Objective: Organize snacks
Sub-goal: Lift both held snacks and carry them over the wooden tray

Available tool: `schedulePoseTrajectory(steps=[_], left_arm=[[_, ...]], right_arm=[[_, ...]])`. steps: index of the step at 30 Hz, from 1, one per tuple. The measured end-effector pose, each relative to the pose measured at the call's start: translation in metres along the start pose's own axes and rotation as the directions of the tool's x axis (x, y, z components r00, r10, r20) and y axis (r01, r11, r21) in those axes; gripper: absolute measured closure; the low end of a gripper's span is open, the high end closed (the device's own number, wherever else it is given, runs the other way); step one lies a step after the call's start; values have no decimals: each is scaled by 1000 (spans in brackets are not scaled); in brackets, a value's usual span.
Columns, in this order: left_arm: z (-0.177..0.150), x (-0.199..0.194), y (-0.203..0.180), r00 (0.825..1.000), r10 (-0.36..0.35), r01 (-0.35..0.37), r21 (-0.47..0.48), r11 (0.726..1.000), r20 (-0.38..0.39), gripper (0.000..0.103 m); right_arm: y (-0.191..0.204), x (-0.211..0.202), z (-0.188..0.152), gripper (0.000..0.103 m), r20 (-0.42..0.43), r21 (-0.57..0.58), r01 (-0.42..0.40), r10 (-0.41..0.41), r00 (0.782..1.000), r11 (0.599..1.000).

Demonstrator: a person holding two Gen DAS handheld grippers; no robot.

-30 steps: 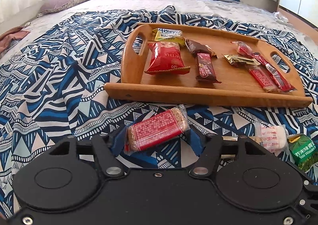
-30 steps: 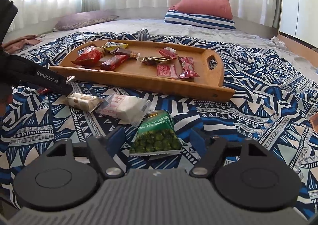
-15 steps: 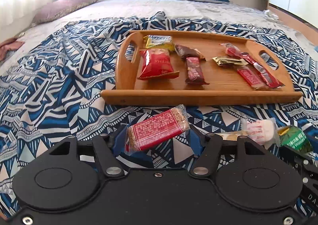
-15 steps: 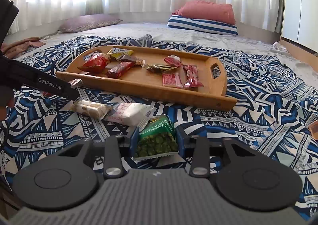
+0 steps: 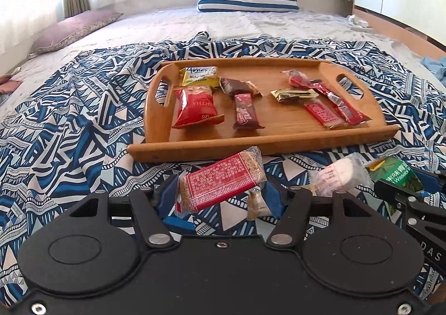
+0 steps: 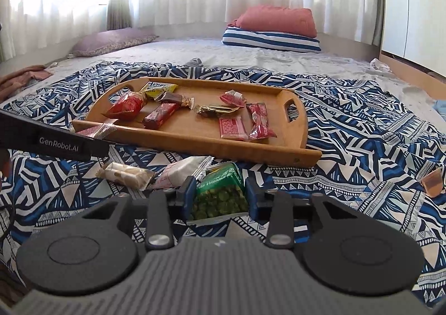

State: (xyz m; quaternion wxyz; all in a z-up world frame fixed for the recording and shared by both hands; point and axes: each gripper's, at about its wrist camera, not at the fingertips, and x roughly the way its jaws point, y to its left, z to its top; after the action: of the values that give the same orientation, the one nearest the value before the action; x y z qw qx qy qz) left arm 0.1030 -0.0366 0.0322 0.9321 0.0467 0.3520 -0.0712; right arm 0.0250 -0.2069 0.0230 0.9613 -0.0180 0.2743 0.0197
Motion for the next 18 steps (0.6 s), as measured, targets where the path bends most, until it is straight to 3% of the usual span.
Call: schedulePoseTrajectory(steps=[18], left_arm=[[10, -7, -5, 999, -37, 36, 15, 999, 28, 41]], right_arm=[[1, -5, 26, 62, 41, 28, 6, -7, 999, 1000]])
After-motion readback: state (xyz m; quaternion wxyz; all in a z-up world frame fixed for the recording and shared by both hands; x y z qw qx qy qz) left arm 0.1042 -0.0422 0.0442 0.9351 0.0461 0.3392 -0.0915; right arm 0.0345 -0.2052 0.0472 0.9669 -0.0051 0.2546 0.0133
